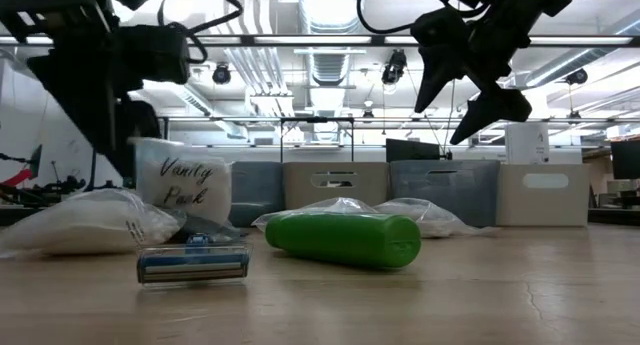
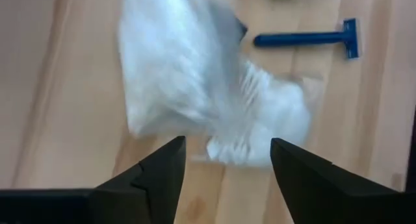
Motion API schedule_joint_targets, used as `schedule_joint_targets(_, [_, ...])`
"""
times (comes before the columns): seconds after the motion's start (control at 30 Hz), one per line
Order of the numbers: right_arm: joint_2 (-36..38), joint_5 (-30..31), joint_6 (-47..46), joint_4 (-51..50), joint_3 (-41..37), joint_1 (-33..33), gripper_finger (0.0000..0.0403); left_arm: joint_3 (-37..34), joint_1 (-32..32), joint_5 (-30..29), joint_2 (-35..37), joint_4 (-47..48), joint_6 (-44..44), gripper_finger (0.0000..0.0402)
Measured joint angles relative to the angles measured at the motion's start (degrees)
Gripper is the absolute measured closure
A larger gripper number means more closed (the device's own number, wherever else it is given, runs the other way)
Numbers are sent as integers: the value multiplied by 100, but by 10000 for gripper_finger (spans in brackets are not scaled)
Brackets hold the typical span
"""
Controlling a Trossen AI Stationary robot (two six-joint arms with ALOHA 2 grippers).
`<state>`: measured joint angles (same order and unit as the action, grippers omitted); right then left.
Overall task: Pick & Place Travel size toiletries
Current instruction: Put the blue shave cream into the right black bin
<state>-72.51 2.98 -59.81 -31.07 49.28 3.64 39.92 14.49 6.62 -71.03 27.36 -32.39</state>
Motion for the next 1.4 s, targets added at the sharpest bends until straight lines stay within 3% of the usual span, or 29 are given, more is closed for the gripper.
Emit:
schedule_joint_targets(0.23, [0,0,-4,-4,0,0,50,6,20,-293,-530,-868,929,184])
schedule_joint_targets(0.43, [0,0,-15,-32,-1,0,67,178,18,-412,-835,-1067,1203,205])
schedule_joint_targets(0.67, [0,17,26,-35,-6,2,85,229,-235,-567,-1313,-1929,2182,230])
schedule_joint_targets(0.77, [0,17,28,-48,-21,1,88,393,-314,-433,-1395,-1586,2062,234])
schedule_joint_targets(1.0, [0,17,47,-89,-43,2,74,663,-215,-667,-680,-140,2028,235])
schedule_joint_targets(1.4, [0,66,26,-175,-112,0,50,190,-189,-694,-757,-29,2097,197])
